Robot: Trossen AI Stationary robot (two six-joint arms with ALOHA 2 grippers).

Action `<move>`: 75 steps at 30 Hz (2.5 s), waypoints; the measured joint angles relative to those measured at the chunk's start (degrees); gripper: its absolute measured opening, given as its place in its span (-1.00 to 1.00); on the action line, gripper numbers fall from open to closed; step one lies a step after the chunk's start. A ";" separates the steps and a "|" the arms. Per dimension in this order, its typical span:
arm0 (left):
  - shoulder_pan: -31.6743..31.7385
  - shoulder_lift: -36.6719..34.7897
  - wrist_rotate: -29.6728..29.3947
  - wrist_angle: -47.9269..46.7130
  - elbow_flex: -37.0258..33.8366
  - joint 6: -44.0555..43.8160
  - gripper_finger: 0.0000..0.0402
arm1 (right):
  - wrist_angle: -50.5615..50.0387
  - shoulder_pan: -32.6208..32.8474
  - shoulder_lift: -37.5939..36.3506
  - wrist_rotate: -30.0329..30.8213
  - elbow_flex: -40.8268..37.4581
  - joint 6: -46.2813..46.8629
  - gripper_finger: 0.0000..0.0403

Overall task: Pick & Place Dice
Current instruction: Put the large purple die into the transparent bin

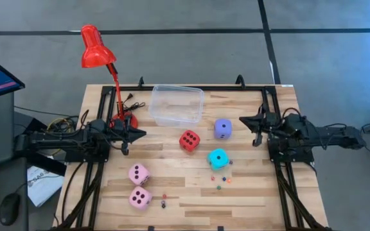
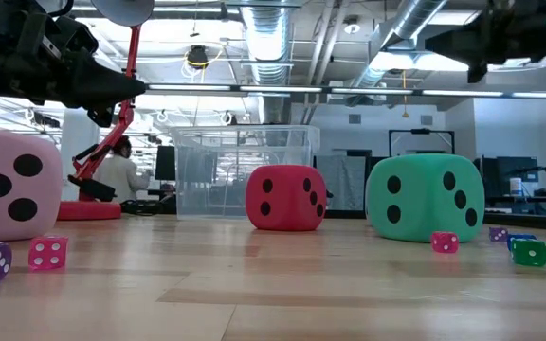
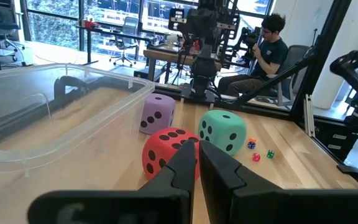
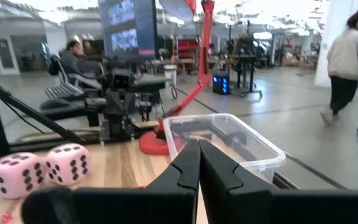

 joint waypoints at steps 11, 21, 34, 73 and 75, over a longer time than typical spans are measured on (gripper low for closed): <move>0.00 0.00 0.00 -0.02 -0.02 0.00 -0.94 | -10.30 -8.56 13.58 -0.03 14.41 1.77 -1.00; 0.00 0.00 0.00 -0.02 -0.02 0.00 -0.94 | -31.25 -13.75 23.93 -1.86 27.38 2.35 -1.00; 0.00 0.01 0.00 -0.02 0.00 0.00 -0.94 | -38.84 -21.13 35.82 -12.77 34.40 -6.40 -1.00; 0.00 0.02 0.01 -0.02 -0.01 -0.01 -0.94 | -56.32 -25.36 62.62 -28.08 48.08 -20.96 -0.97; 0.00 0.02 0.00 -0.02 -0.02 -0.01 -0.94 | -57.10 -25.08 62.66 -27.42 48.08 -20.90 -0.91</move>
